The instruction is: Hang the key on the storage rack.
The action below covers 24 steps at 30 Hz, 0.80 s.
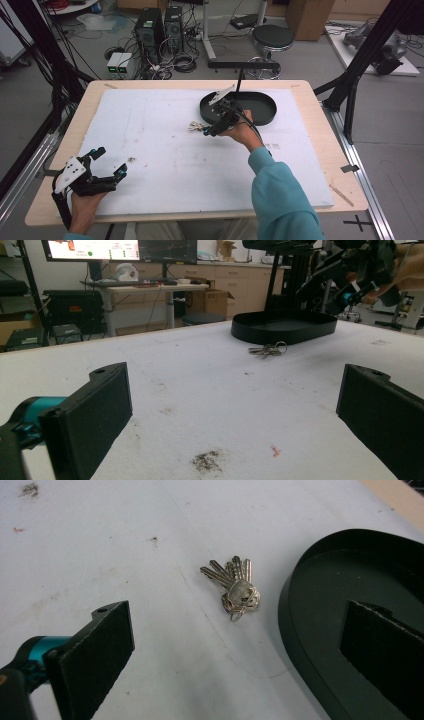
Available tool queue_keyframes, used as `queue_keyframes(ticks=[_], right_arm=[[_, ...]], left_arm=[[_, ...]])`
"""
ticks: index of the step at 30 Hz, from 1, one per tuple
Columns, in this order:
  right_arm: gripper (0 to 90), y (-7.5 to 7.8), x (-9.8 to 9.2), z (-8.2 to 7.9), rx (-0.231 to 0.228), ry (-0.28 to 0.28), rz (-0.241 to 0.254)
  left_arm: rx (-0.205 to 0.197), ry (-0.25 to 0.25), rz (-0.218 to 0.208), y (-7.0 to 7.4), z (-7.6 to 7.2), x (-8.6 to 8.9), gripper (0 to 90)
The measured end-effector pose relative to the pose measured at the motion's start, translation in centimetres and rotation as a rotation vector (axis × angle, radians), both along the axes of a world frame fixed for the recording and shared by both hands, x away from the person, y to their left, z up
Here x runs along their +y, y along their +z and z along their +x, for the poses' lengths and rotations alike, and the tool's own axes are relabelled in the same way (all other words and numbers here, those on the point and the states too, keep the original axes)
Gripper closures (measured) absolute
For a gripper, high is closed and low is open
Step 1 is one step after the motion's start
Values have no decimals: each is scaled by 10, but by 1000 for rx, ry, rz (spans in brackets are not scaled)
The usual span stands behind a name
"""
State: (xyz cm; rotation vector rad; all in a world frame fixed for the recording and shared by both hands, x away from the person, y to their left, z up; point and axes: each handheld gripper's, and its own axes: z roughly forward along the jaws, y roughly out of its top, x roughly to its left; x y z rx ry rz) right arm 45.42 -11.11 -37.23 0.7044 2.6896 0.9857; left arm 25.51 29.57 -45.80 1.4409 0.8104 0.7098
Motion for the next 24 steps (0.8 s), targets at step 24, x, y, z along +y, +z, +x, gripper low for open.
queue_keyframes(ticks=[24], right_arm=[[119,-30,32,15,106,-33,-97]], left_arm=[[-2,-1,0,0,0,0,17]])
